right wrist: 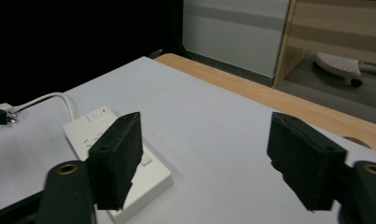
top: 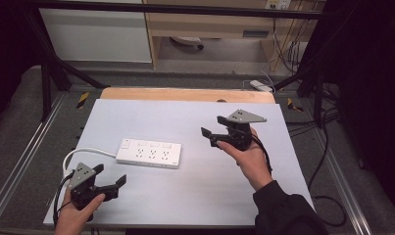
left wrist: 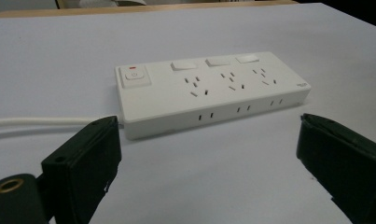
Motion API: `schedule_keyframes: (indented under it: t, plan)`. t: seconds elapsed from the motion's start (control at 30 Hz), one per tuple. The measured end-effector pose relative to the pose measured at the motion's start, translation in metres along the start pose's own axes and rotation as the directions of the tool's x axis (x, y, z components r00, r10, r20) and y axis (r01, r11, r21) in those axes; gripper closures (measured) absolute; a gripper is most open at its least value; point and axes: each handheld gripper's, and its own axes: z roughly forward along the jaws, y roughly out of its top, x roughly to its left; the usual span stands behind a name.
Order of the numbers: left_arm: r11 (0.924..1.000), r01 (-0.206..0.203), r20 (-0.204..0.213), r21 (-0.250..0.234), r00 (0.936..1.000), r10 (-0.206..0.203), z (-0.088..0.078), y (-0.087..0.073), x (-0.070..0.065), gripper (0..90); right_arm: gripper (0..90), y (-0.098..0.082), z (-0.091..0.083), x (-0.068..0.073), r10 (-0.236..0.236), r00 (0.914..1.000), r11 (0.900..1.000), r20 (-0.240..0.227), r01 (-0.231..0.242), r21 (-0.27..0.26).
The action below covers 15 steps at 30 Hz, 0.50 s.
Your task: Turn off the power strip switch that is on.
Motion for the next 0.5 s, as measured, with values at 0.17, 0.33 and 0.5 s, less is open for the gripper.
schedule_keyframes:
  t: [0.17,0.33,0.5]
  plan:
    - [1.0,0.0,0.001,-0.001,1.0,0.0,-0.0001,0.0,0.0001,6.6,38.7,0.0024,0.0037,0.0012,-0.006,0.9999,1.0,-0.009,0.006,-0.006]
    - [1.0,-0.001,0.0,0.0,1.0,0.001,-0.0004,0.0,-0.0001,6.6,53.4,0.0045,0.0057,0.0043,-0.019,0.9994,0.999,-0.029,0.018,-0.03]
    - [1.0,-0.004,0.0,0.002,1.0,0.004,-0.0011,0.0001,-0.0003,6.6,64.6,0.0069,0.0089,0.0082,-0.042,0.9987,0.998,-0.027,0.041,-0.039]
